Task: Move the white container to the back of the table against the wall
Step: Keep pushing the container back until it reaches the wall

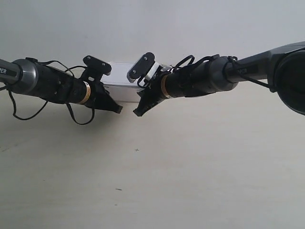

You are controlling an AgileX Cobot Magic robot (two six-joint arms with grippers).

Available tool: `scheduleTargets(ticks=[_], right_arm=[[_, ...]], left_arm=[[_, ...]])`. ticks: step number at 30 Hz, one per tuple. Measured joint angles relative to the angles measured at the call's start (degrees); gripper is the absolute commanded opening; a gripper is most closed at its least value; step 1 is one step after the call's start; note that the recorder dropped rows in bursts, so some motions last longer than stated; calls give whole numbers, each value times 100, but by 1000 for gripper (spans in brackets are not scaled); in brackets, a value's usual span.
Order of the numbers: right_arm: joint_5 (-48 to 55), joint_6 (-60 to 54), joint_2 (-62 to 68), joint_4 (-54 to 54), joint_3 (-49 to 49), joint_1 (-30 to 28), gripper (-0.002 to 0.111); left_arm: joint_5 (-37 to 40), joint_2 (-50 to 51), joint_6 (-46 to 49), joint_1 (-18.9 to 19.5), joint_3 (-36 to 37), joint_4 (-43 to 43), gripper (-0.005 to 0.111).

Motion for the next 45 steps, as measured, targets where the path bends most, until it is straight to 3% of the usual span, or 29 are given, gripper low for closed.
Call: scheduleTargets(ticks=[11, 25, 45], right_arm=[[297, -302, 308, 12, -327, 0, 0], [674, -1556, 354, 12, -426, 0, 0], [1094, -1635, 727, 46, -1057, 0, 0]], left_arm=[[-81, 309, 0, 0, -386, 0, 0], [-143, 587, 22, 0, -830, 0, 0], [-251, 610, 253, 53, -1158, 0, 0]])
